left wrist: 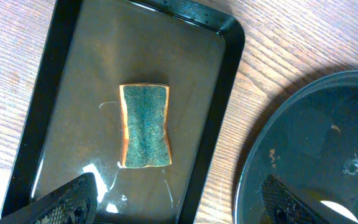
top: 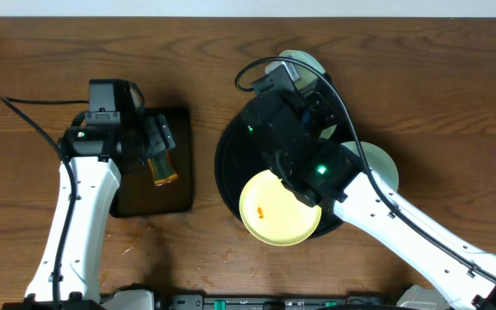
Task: Clean dirty plates on tray and stack at the side
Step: 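Lift the cleaned blue plate with the right gripper and carry it right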
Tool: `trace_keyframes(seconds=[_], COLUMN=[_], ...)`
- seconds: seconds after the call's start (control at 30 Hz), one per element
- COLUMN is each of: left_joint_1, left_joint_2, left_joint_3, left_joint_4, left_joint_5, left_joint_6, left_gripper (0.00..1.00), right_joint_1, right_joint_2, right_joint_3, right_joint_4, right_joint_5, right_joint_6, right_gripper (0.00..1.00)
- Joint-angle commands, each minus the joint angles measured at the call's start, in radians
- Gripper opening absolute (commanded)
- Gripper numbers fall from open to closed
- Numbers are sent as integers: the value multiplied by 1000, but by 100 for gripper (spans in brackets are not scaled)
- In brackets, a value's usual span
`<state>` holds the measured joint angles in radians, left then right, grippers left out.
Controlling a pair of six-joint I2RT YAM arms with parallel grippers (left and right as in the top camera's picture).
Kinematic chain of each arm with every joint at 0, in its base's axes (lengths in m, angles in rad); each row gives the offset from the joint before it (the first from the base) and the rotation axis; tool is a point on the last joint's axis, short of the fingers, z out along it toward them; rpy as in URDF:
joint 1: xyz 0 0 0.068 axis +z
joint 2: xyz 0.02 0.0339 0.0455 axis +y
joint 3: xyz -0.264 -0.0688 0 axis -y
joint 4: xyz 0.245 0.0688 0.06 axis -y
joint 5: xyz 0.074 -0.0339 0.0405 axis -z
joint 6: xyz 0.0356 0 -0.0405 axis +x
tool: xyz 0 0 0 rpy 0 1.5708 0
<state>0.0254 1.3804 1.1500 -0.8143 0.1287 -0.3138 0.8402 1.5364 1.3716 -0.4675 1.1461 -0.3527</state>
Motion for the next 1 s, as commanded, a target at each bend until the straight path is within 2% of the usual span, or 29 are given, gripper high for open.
trace_keyframes(seconds=[0.0,0.5,0.67,0.77,0.8,0.97], left_joint_1=[4,4,4,4,4,5], left_joint_2=[-1,-1,-1,-1,-1,-1], left_joint_3=[8,8,8,8,8,8], left_joint_4=[-3,-4,-4,-4,-4,-4], left_joint_5=[2,2,2,2,2,2], left_joint_6=[6,6,6,6,6,6], left_gripper=[85,85,85,85,85,85], right_joint_1=[11,7,-49,-135,-177,-563], right_joint_2=[2,2,1,-9,-19,-80], right_joint_3=[8,8,8,8,9,10], right_joint_4=[4,4,-44,-101,-123,-282], right_joint_5=[31,32,32,-1,-53,-711], right_joint_6=[-11,21,223,369,409,632], right_gripper=[1,1,1,1,1,1])
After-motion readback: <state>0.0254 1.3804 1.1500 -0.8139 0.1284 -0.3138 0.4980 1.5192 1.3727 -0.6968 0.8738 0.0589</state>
